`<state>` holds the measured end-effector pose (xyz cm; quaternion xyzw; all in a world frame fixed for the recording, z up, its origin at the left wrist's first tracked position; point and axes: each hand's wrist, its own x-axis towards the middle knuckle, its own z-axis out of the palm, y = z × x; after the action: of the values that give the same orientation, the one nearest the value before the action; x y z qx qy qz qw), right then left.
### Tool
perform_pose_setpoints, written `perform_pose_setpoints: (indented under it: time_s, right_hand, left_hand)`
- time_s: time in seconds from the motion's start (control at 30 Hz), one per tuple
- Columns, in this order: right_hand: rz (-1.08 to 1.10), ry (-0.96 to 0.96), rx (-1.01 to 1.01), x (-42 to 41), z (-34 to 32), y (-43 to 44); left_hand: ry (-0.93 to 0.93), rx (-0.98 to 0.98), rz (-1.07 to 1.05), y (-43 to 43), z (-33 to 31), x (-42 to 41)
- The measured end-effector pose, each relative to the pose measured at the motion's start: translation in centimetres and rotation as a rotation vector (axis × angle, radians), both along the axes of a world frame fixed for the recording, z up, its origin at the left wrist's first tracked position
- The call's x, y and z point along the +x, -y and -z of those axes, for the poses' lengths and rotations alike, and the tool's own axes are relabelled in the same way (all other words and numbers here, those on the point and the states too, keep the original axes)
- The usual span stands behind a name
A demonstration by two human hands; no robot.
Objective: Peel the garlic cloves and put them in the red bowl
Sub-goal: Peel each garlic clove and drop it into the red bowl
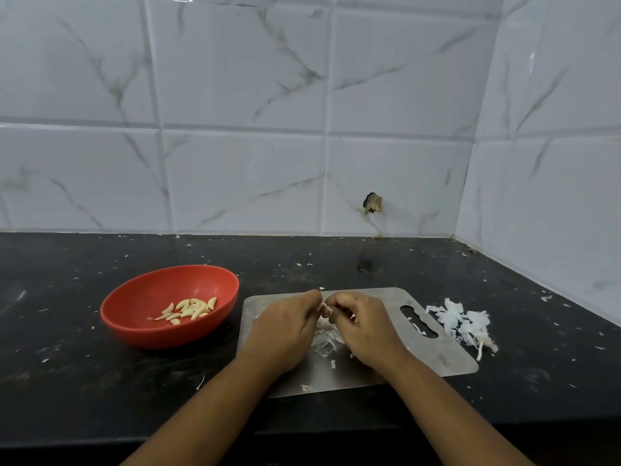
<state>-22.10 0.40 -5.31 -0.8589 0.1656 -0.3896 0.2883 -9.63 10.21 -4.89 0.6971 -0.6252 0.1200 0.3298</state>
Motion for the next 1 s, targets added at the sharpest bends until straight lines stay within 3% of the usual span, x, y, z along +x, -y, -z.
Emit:
perform_pose_setpoints:
  time_s: [0.1,0.33,0.5,0.6,0.8,1.0]
  right_hand:
    - [-0.011,0.012,-0.023,0.0,0.1,0.2]
    - [-0.14,0.088,0.25,-0.3,-0.6,-0.1]
    - [-0.161,0.11,0.298,-0.3,-0.6,-0.1]
    - [-0.145,0.092,0.284,-0.2,-0.7,-0.1]
    - [-0.127,0.101,0.283,-0.2,-0.7,-0.2]
    - [-0.134,0.076,0.345,-0.2,-0.8,-0.3]
  left_hand:
    - [-0.193,0.028,0.159,0.5,0.4,0.9]
    - [-0.564,-0.024,0.337,0.8,0.5,1.1]
    - [-0.436,-0.13,0.207,0.5,-0.1,0.7]
    - [-0.485,-0.258,0.178,0.5,-0.5,0.6]
    - [-0.519,-0.264,0.157,0.5,-0.3,0.5]
    - [-0.712,-0.244,0.242,0.3,-0.9,0.0]
